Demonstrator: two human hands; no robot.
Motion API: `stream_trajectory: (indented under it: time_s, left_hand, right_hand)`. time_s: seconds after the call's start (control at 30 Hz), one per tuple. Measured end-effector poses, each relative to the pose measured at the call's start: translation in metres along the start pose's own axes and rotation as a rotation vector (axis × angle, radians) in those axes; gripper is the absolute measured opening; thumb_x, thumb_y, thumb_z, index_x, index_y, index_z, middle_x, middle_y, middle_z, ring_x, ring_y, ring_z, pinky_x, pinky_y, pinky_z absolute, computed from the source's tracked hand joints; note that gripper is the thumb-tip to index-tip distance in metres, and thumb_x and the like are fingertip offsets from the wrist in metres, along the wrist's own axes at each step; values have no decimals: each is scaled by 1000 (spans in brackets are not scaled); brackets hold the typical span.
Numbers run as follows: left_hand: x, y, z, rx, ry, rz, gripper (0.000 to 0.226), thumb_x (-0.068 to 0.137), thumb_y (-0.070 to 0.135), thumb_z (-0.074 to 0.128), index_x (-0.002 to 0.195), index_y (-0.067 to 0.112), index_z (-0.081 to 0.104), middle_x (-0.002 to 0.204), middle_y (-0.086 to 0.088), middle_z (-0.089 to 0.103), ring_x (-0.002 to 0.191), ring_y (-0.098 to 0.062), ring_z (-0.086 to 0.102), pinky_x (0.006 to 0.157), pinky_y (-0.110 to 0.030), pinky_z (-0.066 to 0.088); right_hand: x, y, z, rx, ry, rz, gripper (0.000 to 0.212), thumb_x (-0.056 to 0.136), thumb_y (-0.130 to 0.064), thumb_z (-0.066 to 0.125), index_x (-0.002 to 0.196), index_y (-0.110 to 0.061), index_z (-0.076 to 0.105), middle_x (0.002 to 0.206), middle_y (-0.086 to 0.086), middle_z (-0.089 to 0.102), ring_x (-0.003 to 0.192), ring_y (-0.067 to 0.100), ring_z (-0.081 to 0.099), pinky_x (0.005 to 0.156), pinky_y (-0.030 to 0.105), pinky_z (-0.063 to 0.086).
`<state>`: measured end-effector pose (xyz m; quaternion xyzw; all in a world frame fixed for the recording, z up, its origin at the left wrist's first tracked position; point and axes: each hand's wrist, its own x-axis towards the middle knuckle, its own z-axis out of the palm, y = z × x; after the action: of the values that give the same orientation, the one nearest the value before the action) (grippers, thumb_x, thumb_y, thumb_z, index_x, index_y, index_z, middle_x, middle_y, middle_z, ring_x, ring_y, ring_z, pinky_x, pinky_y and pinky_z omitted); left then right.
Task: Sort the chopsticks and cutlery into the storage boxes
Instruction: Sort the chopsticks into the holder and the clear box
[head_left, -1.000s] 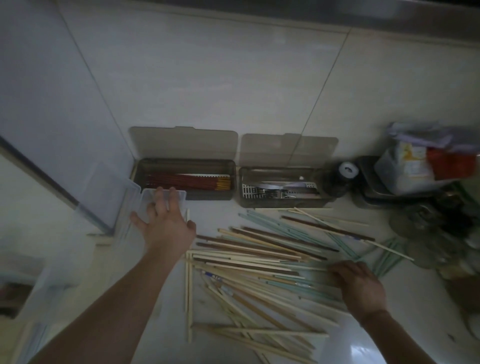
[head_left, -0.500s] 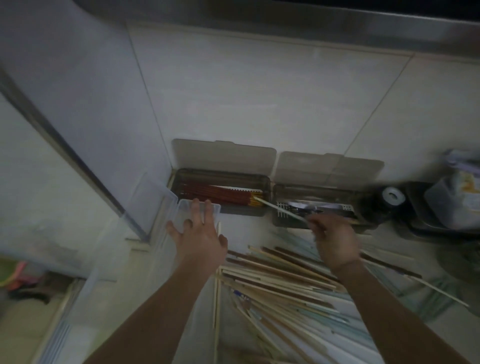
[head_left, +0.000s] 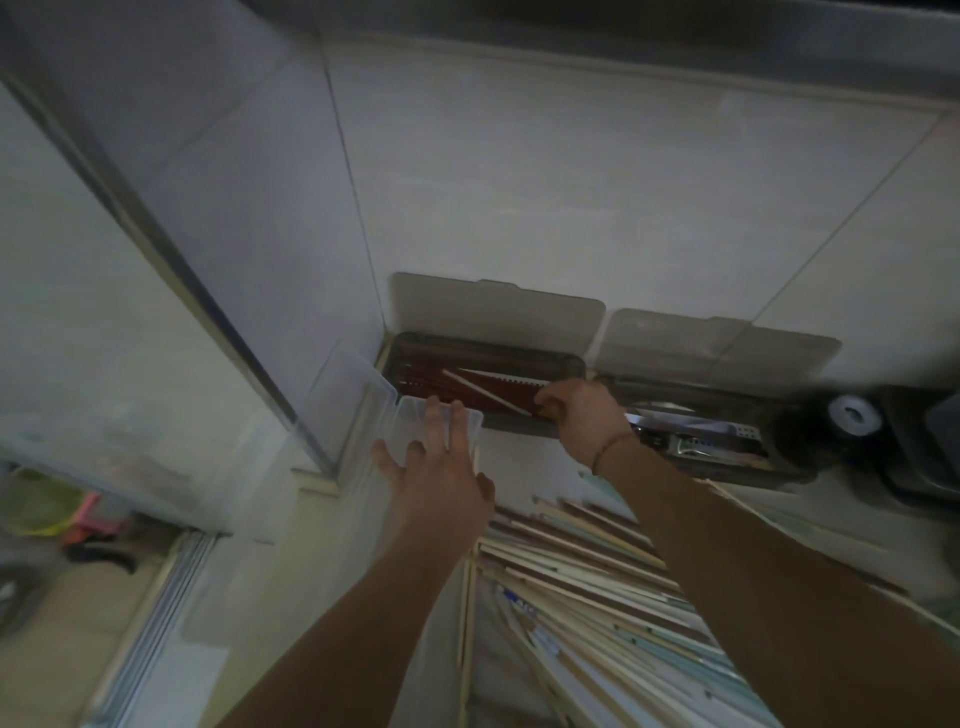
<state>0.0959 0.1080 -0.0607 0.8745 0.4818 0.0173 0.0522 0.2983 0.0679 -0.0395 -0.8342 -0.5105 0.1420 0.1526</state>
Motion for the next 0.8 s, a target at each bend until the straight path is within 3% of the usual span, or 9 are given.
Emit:
stream_trajectory:
  time_s: [0.1, 0.23, 0.3, 0.43, 0.53, 0.63, 0.8]
  left_hand:
    - [0, 1, 1, 8, 7, -4, 89, 80, 53, 45, 149, 25, -3, 159, -4, 0, 125, -31, 46, 107, -66, 2]
    - [0, 2, 3, 29, -8, -1, 88, 81, 54, 45, 149, 25, -4, 159, -5, -1, 123, -32, 47, 107, -68, 3]
    - [2, 2, 4, 30, -7, -3, 88, 81, 54, 46, 149, 24, -1, 159, -5, -1, 122, -32, 47, 106, -68, 3]
    - [2, 3, 4, 35, 8, 2, 89, 79, 54, 49, 149, 23, 4, 159, -6, 2, 120, -33, 49, 105, -69, 7]
    - [2, 3, 4, 41, 16, -1, 89, 79, 53, 51, 150, 23, 7, 159, -7, 3, 121, -33, 49, 105, -69, 9]
    - [3, 1, 4, 67, 21, -12, 90, 78, 54, 52, 149, 22, 8, 159, -7, 5, 122, -33, 49, 105, -69, 10]
    - [3, 3, 3, 58, 17, -16, 89, 78, 52, 55, 149, 22, 11, 159, -8, 7, 121, -34, 50, 105, -69, 10]
  right_hand:
    - [-38, 15, -10, 133, 245, -78, 26, 84, 8, 57, 98, -7, 73, 101, 14, 70, 92, 30, 64, 86, 20, 42]
    - [-117, 65, -12, 116, 463, -19, 20, 81, 3, 68, 90, -15, 72, 85, -2, 66, 75, 13, 59, 75, 21, 44]
    - [-163, 94, -9, 99, 467, 67, 22, 80, 2, 70, 91, -17, 72, 86, -5, 63, 75, 10, 57, 72, 21, 45]
    - [-247, 134, 1, -9, 383, 191, 28, 71, 2, 78, 89, -19, 74, 87, 2, 68, 76, 23, 65, 69, 26, 50]
    - [-292, 141, 7, -69, 284, 191, 28, 64, -1, 84, 81, -21, 74, 85, 1, 69, 78, 25, 67, 69, 24, 50]
    - [-318, 143, 15, -120, 189, 177, 25, 64, -4, 85, 80, -21, 74, 86, -1, 67, 74, 29, 65, 62, 32, 54]
    - [-330, 136, 25, -160, 247, 305, 33, 55, -1, 89, 78, -18, 74, 79, 1, 67, 68, 33, 61, 56, 40, 53]
